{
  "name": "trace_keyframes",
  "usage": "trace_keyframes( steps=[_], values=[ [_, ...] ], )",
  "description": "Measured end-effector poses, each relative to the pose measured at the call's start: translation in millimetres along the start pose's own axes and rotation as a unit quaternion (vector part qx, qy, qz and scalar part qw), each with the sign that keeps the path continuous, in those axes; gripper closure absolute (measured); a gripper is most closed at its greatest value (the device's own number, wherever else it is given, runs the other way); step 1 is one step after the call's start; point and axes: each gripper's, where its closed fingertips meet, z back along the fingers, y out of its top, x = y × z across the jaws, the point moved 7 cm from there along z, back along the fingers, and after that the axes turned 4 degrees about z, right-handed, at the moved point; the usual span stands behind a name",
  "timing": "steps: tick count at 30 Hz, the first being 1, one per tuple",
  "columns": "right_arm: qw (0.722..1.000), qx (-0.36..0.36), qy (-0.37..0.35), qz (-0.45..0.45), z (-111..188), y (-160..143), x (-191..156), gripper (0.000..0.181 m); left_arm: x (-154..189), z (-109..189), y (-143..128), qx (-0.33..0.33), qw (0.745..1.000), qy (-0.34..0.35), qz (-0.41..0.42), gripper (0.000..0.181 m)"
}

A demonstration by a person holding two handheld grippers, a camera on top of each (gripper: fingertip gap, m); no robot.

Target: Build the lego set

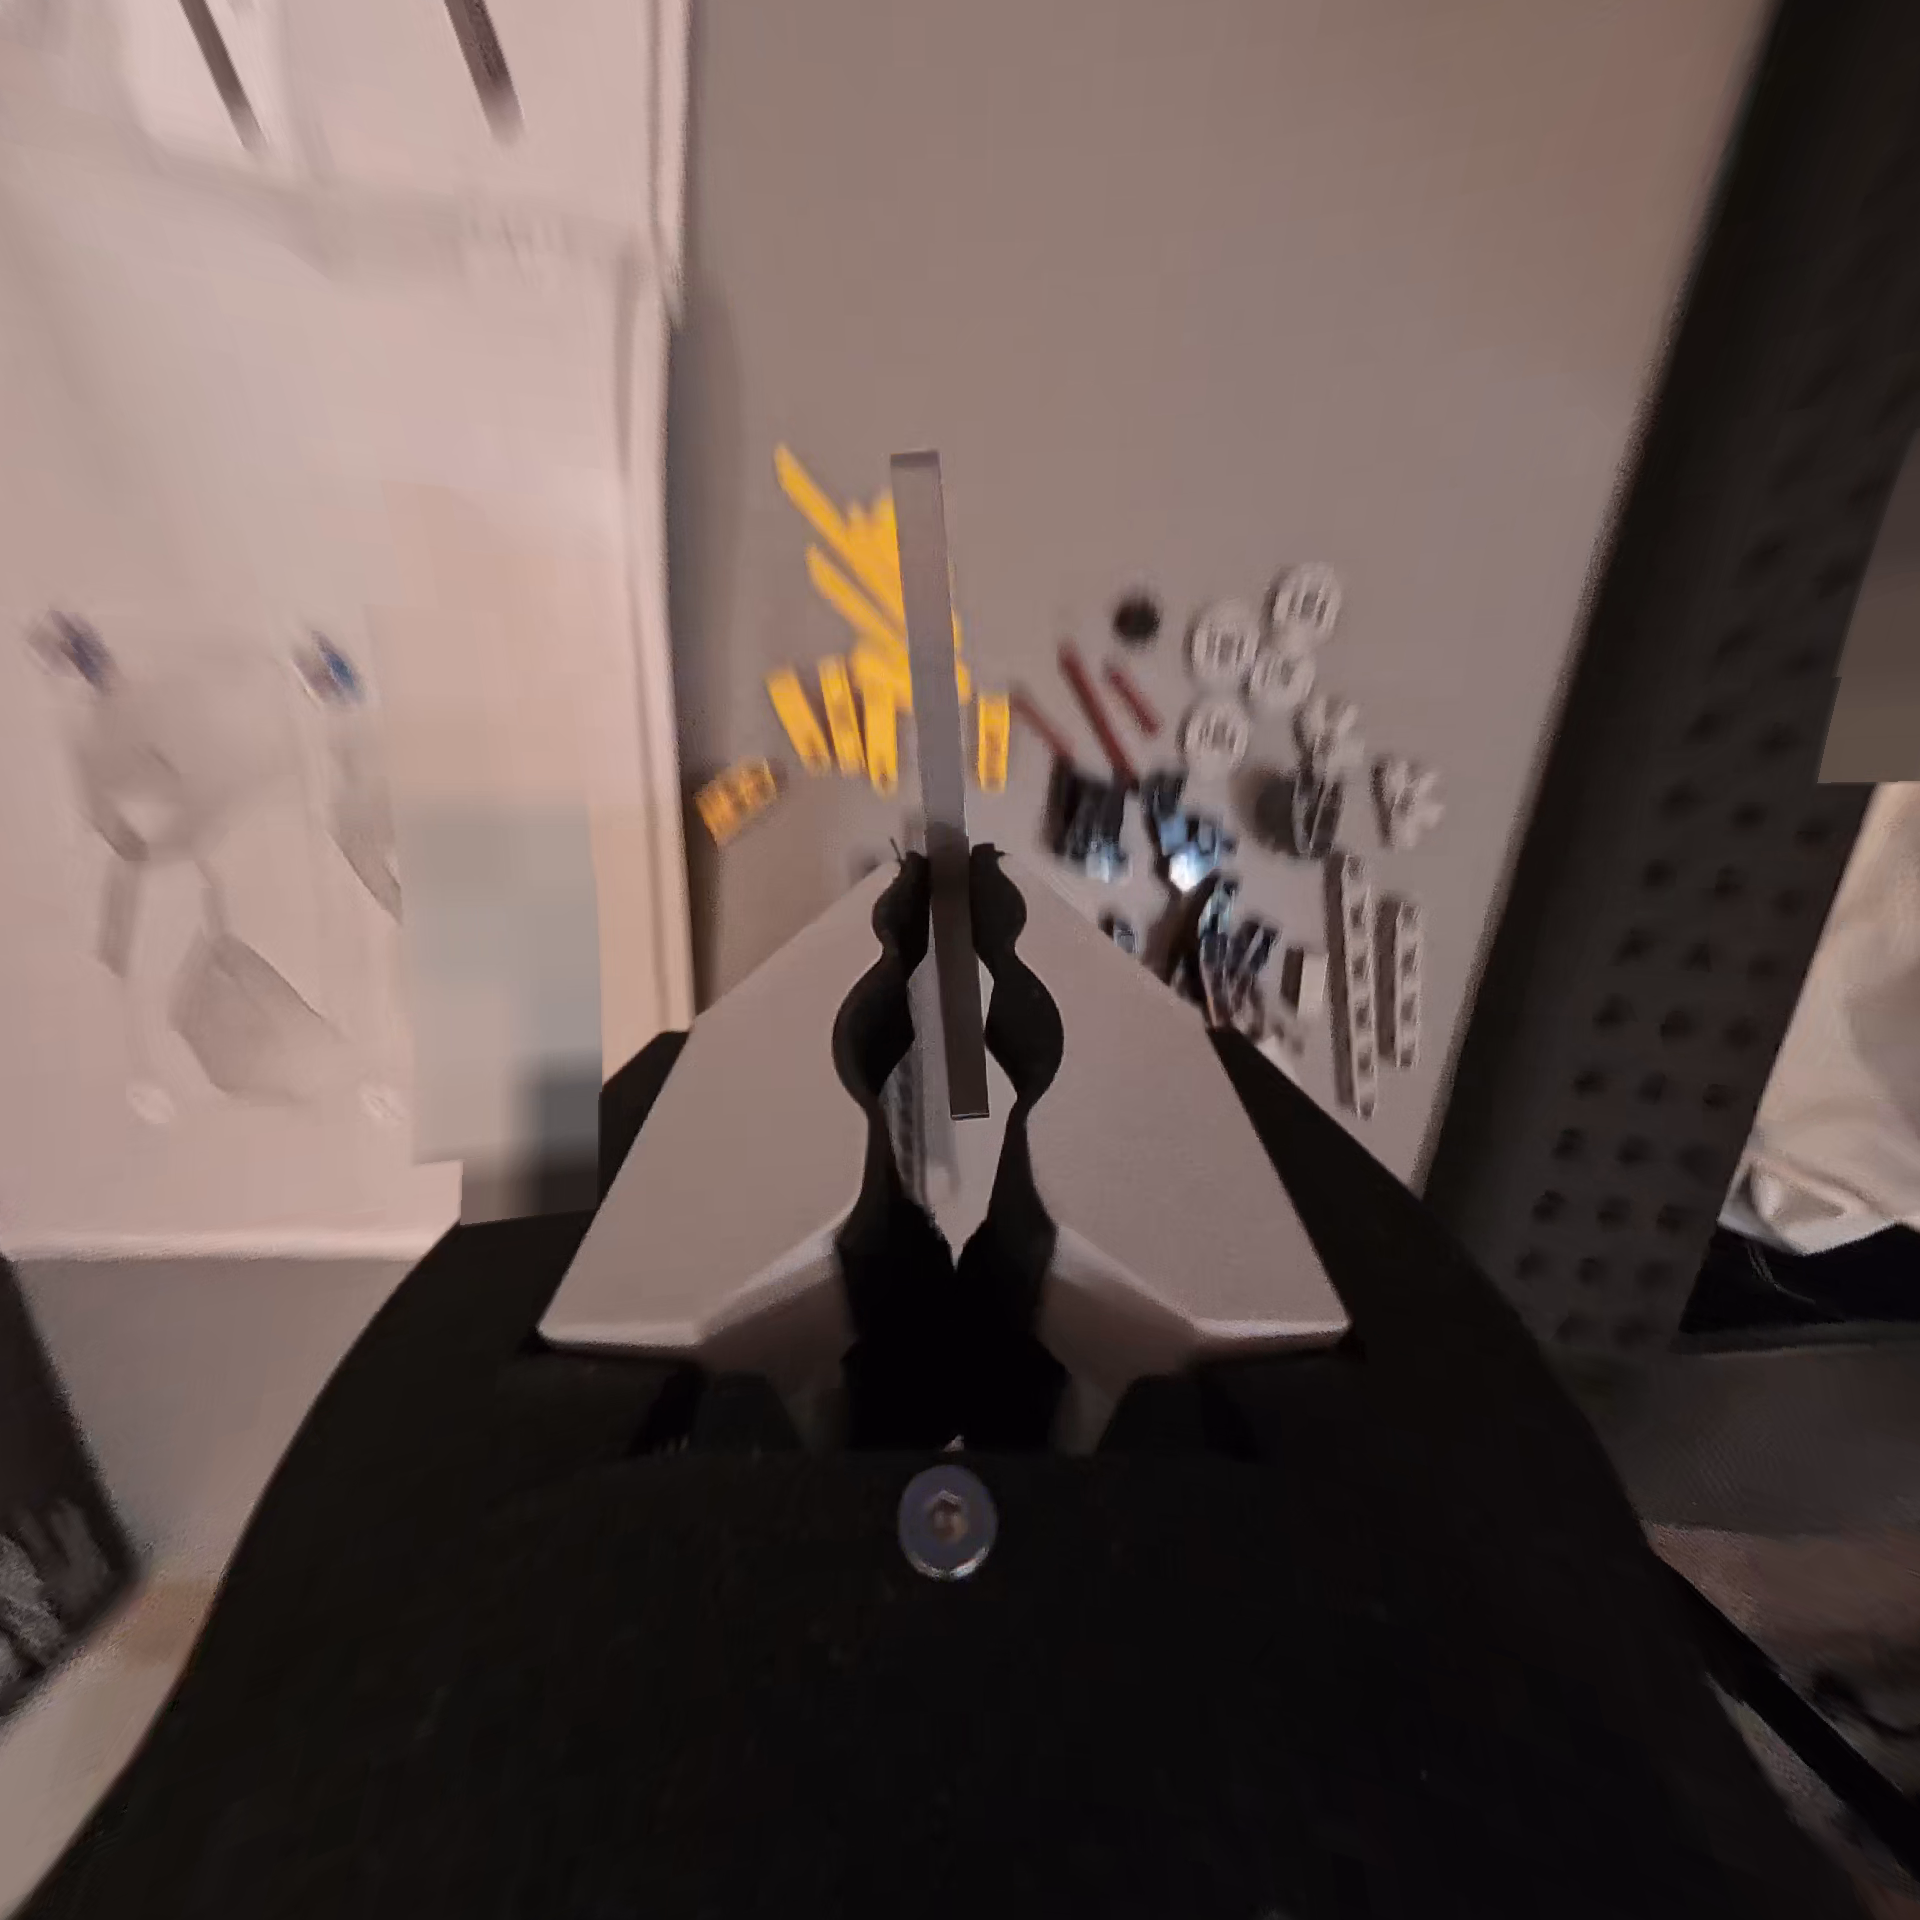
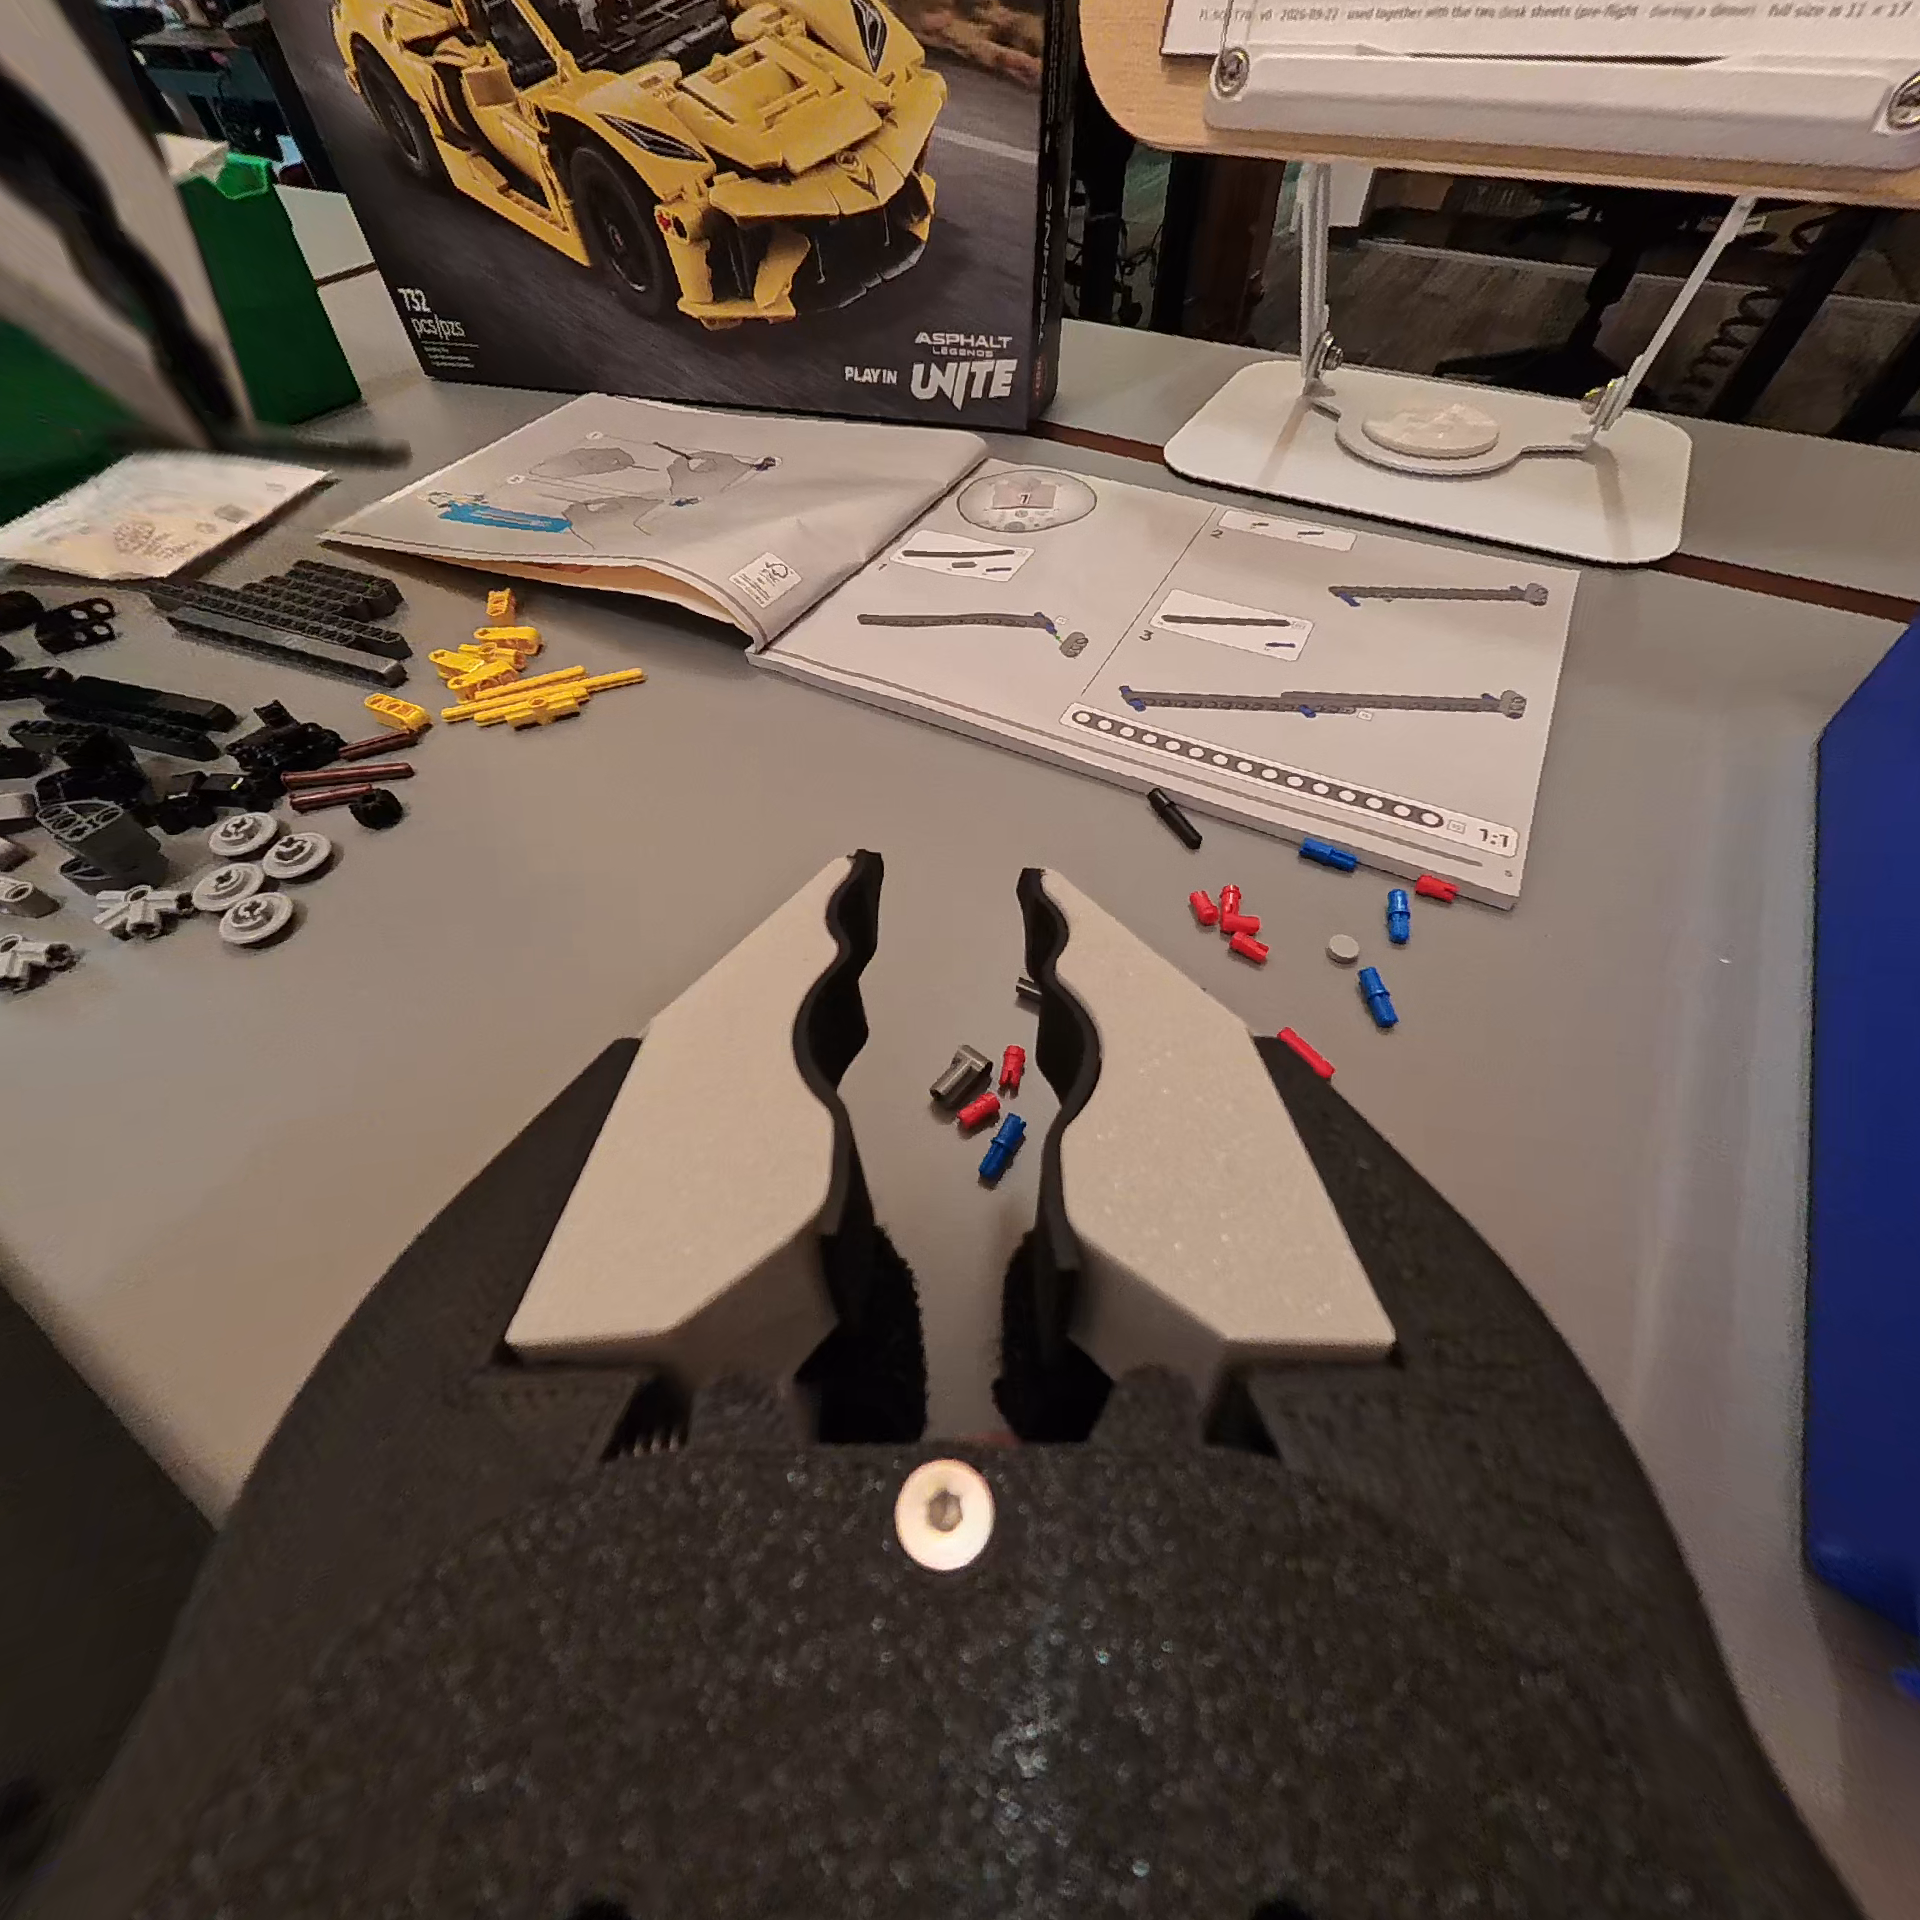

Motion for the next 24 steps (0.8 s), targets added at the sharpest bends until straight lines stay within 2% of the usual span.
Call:
trace_keyframes(
  steps=[2, 4, 7, 10, 13, 16, 24],
  values=[
    [1.000, -0.001, -0.001, 0.004, -0.7, 0.4, -0.4, 0.154, -6.5, 9.5, 53.7, 0.038, 0.999, -0.015, -0.027, 0.176],
    [1.000, -0.002, 0.002, 0.007, -1.4, 0.7, -1.1, 0.154, -14.7, 1.2, 113.7, 0.058, 0.997, -0.026, -0.044, 0.176],
    [1.000, 0.003, 0.001, 0.011, -0.1, 1.5, -1.9, 0.154, -26.8, -42.9, 191.4, 0.027, 0.997, -0.050, -0.056, 0.176],
    [1.000, 0.005, -0.004, 0.006, 1.2, 1.7, 0.4, 0.155, -39.4, -96.3, 240.9, -0.040, 0.996, -0.033, -0.077, 0.175],
    [1.000, 0.003, 0.004, -0.005, 1.2, 0.5, 1.5, 0.154, -48.5, -128.3, 269.8, -0.081, 0.993, -0.004, -0.090, 0.175],
    [1.000, 0.008, 0.005, -0.005, 1.8, 1.5, 1.0, 0.155, -46.1, -142.4, 285.0, -0.081, 0.993, -0.017, -0.080, 0.175],
    [1.000, 0.010, 0.012, -0.004, 1.3, 2.6, -0.7, 0.154, -47.7, -160.7, 281.1, -0.120, 0.988, 0.000, -0.097, 0.176]
  ],
)
